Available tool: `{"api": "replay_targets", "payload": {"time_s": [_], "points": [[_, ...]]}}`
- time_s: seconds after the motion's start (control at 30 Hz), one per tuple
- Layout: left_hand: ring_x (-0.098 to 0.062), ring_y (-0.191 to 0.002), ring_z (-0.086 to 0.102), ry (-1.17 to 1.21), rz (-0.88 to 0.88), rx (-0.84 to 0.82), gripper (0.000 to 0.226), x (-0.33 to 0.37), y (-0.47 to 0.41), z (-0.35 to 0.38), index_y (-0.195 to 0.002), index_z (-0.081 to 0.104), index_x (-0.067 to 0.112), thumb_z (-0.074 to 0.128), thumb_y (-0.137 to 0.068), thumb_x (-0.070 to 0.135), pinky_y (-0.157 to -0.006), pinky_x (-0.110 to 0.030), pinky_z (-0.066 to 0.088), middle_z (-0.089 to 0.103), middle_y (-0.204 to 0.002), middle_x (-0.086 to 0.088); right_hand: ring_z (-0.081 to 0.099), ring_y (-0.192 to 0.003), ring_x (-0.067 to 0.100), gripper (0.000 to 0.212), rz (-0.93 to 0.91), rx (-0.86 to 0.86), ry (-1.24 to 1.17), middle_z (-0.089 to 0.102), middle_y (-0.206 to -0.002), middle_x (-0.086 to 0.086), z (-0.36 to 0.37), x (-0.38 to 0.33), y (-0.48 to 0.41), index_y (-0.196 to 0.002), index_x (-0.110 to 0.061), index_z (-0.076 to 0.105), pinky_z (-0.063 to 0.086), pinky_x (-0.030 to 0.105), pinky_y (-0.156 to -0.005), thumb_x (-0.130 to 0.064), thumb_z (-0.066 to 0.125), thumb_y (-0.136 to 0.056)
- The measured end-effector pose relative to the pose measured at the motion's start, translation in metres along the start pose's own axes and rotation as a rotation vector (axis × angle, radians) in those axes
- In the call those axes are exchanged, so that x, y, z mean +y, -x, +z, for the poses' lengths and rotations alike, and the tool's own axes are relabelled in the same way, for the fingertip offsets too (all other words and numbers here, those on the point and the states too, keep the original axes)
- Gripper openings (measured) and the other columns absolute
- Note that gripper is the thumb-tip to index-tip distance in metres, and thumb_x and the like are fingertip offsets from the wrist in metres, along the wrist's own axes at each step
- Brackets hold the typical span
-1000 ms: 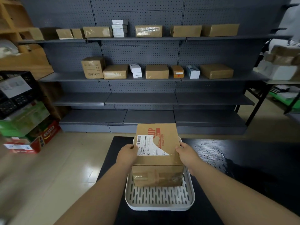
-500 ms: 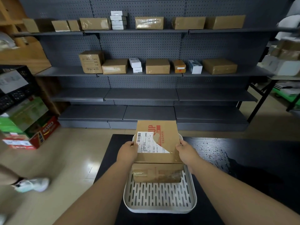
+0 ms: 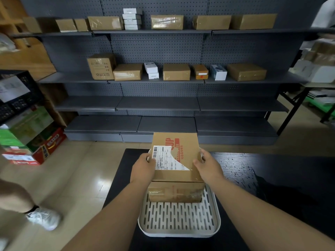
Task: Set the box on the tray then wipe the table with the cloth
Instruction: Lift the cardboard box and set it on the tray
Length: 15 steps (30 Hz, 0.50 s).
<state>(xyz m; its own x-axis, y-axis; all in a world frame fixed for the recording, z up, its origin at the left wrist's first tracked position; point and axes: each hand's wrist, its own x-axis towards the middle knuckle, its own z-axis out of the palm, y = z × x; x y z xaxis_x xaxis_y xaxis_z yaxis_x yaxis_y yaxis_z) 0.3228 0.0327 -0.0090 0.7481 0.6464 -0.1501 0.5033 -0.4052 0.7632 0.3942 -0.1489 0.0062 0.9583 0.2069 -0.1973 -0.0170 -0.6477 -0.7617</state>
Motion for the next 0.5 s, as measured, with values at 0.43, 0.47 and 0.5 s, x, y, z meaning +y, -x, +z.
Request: {"api": "replay_targets", "payload": {"time_s": [0.43,0.47,0.5], "points": [[-0.018,-0.104,0.064,-0.399,0.182,0.053,0.033,0.006,0.008,-0.002,-0.129,0.053,0.017,0.041,-0.1,0.028,-0.073,-0.025,0.048,0.064,-0.123,-0.003,0.053,-0.122,0.021,0.041,-0.164,0.003,0.395,0.049,-0.14,0.003,-0.004,-0.007,0.009,-0.14,-0.02,0.046,0.049,0.034,-0.097,-0.027,0.045,-0.1],[-0.018,-0.103,0.064,-0.412,0.187,0.053,0.033,0.006,0.008,-0.002,-0.129,0.053,0.017,0.041,-0.1,0.028,-0.071,-0.024,0.047,0.064,-0.122,-0.004,0.054,-0.12,0.021,0.04,-0.171,0.003,0.405,0.049,-0.139,0.004,-0.005,-0.007,0.009,-0.139,-0.019,0.047,0.049,0.034,-0.096,-0.026,0.044,-0.1],[-0.018,-0.101,0.064,-0.425,0.188,0.053,0.033,0.007,0.008,-0.003,-0.128,0.054,0.016,0.041,-0.1,0.028,-0.07,-0.025,0.047,0.064,-0.121,-0.004,0.055,-0.119,0.021,0.039,-0.174,0.001,0.41,0.05,-0.138,0.004,-0.006,-0.007,0.01,-0.138,-0.019,0.047,0.05,0.034,-0.096,-0.026,0.044,-0.1]]}}
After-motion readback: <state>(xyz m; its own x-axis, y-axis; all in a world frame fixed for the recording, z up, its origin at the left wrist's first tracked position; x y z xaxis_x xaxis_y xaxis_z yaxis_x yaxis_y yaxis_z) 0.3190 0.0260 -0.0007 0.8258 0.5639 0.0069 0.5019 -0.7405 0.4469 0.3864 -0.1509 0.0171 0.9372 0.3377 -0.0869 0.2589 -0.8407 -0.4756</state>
